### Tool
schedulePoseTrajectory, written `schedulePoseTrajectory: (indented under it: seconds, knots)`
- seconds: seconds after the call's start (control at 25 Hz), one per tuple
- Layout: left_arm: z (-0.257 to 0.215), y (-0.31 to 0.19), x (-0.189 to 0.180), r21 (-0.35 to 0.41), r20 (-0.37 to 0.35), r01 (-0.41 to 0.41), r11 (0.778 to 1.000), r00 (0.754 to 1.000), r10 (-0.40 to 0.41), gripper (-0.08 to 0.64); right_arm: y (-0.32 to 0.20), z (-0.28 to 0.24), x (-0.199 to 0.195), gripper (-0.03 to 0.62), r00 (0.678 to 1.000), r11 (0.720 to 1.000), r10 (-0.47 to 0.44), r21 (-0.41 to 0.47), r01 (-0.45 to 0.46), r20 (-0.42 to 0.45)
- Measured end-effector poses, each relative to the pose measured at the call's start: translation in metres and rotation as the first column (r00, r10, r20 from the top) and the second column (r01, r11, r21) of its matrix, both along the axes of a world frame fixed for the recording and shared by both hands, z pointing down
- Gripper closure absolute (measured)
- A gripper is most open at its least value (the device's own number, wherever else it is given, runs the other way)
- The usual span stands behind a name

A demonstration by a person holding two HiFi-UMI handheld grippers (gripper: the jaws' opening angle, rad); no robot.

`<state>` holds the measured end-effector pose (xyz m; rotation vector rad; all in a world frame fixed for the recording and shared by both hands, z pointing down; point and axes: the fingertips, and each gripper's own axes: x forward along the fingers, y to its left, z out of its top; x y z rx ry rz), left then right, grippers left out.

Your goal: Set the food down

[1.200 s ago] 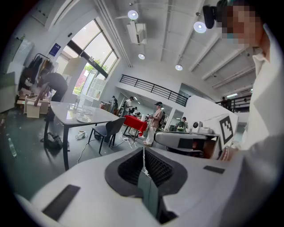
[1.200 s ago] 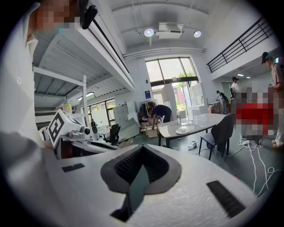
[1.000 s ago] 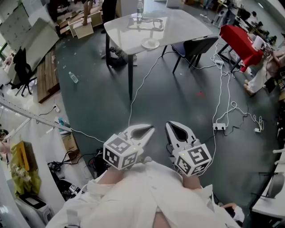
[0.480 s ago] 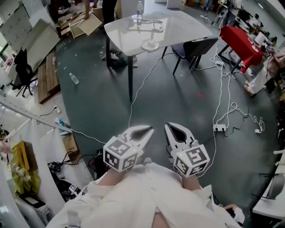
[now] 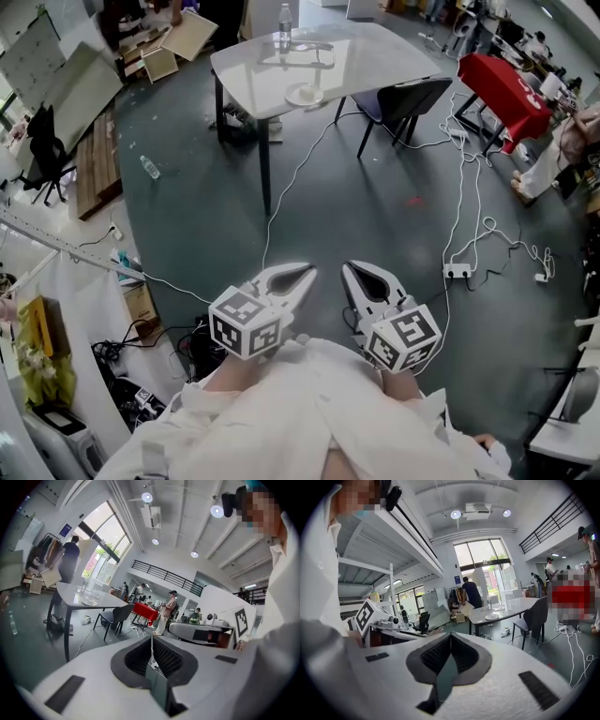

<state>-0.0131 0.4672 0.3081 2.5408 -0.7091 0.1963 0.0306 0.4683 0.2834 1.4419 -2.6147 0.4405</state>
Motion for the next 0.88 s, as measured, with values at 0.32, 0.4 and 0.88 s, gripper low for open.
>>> schedulePoseTrajectory:
  seconds: [0.32, 0.4, 0.88]
  knots:
    - [0.01, 0.0, 0.023, -0.018, 0.011, -0.016, 1.0, 1.0, 0.017, 0.537, -0.015, 0.0, 0.016, 0.589, 0.999, 1.0, 0.01, 0.021, -0.011, 0.041]
    - [0.012, -0.009, 0.025, -0.022, 0.014, -0.017, 1.0, 1.0, 0.017, 0.537, -0.02, 0.007, 0.016, 0.589, 0.999, 1.0, 0.004, 0.003, -0.004, 0.041]
    - [0.025, -0.105, 0.029, -0.048, 0.026, -0.051, 0.998, 0.998, 0.053, 0.537, -0.118, 0.024, 0.019, 0.589, 0.999, 1.0, 0.009, -0.02, -0.008, 0.036]
